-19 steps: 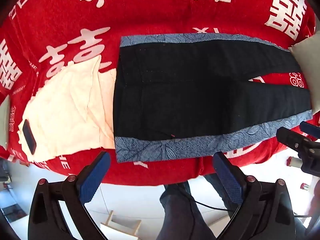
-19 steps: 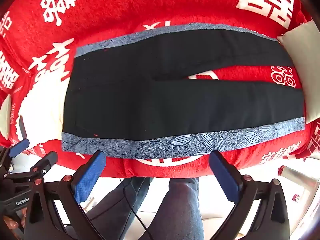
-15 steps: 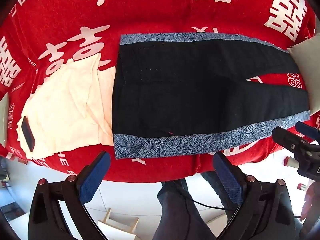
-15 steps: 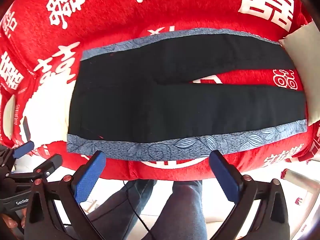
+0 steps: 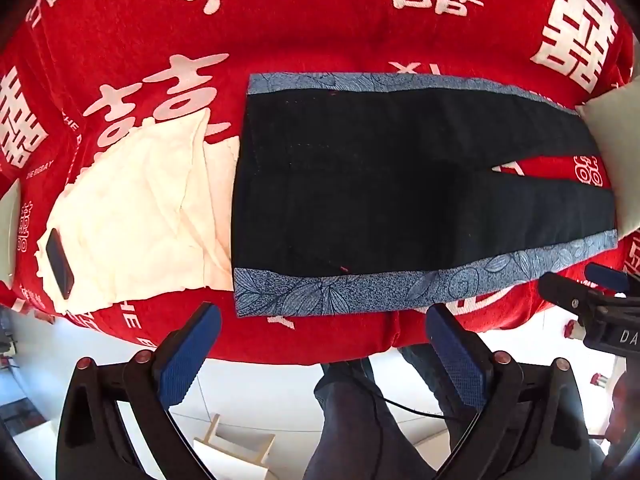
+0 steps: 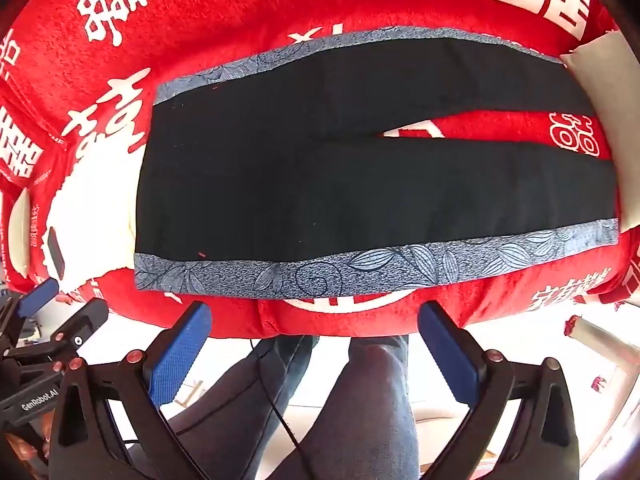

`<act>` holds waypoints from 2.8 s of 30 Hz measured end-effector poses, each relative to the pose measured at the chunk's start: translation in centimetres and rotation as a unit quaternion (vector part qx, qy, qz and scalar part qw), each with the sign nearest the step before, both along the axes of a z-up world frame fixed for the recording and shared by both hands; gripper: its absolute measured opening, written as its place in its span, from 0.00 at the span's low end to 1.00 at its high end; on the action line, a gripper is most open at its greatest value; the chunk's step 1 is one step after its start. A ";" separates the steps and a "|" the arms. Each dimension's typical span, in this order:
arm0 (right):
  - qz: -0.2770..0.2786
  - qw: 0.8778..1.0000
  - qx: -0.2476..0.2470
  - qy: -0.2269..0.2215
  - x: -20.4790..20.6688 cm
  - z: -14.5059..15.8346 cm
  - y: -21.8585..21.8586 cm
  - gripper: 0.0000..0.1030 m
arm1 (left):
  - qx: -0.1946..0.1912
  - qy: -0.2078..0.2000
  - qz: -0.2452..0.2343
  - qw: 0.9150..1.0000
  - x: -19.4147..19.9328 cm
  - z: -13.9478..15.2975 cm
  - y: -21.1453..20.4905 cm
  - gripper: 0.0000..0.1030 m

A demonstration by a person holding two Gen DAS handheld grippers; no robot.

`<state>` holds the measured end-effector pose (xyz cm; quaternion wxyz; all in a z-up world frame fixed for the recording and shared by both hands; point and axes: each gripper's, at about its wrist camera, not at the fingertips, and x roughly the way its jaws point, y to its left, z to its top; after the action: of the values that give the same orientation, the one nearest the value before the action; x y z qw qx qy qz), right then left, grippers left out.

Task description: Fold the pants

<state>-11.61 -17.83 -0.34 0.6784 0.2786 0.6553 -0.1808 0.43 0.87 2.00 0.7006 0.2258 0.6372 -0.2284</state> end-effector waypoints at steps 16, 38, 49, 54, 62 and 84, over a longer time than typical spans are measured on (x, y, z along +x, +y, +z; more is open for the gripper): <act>0.010 1.000 -0.014 -0.003 0.1 0.5 -0.7 1.00 | 0.008 -0.016 -0.005 1.000 -0.2 0.5 -0.8 0.99; 0.012 1.000 -0.015 -0.004 0.2 0.6 -1.4 1.00 | 0.010 -0.011 0.007 1.000 -0.4 0.5 -1.3 0.99; 0.010 1.000 -0.013 -0.002 0.0 0.4 -1.8 1.00 | 0.016 -0.004 0.003 1.000 -0.7 0.2 -1.9 0.99; 0.011 1.000 -0.011 -0.003 -0.2 0.2 -2.1 1.00 | 0.019 -0.004 0.006 1.000 -0.8 0.1 -2.0 0.99; 0.012 1.000 -0.010 -0.004 -0.2 0.2 -2.1 1.00 | 0.021 -0.007 0.004 1.000 -1.1 0.3 -2.6 0.99; 0.044 0.998 0.031 -0.035 -2.0 0.3 -5.4 1.00 | -0.017 -0.017 0.147 0.989 -2.8 1.1 -1.3 0.99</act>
<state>-13.56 -23.18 -0.01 0.6994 0.2767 0.6478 -0.1208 -2.35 -0.41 3.15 0.7409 0.1217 0.6476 -0.1297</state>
